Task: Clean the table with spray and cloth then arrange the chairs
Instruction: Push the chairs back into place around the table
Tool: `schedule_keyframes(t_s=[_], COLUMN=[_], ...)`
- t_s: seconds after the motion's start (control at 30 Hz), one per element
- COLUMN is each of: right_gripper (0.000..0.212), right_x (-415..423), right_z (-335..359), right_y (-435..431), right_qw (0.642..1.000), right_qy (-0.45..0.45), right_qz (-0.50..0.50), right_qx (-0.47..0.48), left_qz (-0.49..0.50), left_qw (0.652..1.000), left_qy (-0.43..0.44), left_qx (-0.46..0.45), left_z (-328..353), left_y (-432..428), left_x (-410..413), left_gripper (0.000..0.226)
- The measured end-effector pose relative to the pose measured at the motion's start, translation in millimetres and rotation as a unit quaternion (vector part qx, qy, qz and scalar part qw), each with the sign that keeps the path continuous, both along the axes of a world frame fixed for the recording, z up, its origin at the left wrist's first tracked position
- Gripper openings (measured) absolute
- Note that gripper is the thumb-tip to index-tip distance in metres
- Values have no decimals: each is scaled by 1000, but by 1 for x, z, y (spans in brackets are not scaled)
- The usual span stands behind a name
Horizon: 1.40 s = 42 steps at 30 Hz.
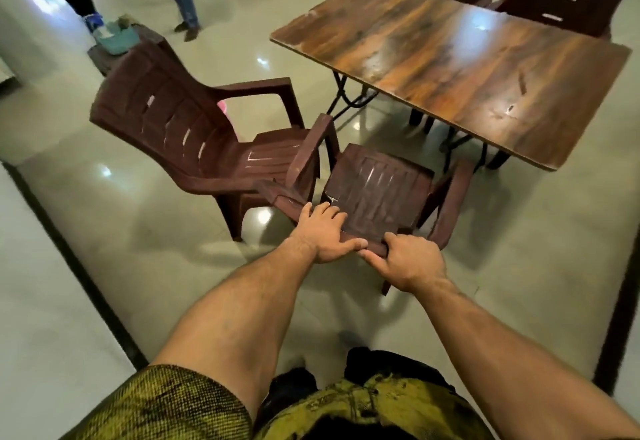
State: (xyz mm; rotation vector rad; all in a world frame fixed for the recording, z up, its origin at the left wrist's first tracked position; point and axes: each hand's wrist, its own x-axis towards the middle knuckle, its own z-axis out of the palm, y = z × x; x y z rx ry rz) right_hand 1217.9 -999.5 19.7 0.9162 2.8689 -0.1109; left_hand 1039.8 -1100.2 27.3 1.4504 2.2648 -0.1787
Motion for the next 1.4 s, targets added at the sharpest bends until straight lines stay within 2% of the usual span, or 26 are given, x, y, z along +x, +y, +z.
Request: schedule_keyframes(t_s=[0.2, 0.57, 0.8, 1.0, 1.1, 1.27, 1.4], right_gripper=[83, 84, 78, 74, 76, 92, 80], right_x=[3, 10, 30, 24, 24, 27, 17], right_z=[-3, 2, 3, 4, 0, -4, -8], right_y=[-36, -58, -1, 27, 29, 23, 2], right_qw=[998, 982, 983, 983, 984, 986, 984], right_qy=[-6, 10, 15, 18, 17, 13, 21], right_qz=[-52, -187, -182, -182, -173, -164, -176], right_qx=[17, 14, -4, -24, -33, -21, 0], left_qz=[-55, -164, -175, -171, -180, -234, -249], left_qw=[998, 986, 983, 985, 984, 972, 966], left_qy=[4, 0, 1, 6, 6, 21, 70], left_qx=[26, 33, 54, 39, 16, -14, -19], left_z=[-7, -9, -9, -3, -3, 0, 6], left_y=[-23, 1, 42, 69, 74, 75, 68], left_x=[-10, -19, 5, 0, -2, -18, -28], left_gripper=[91, 95, 89, 85, 85, 90, 77])
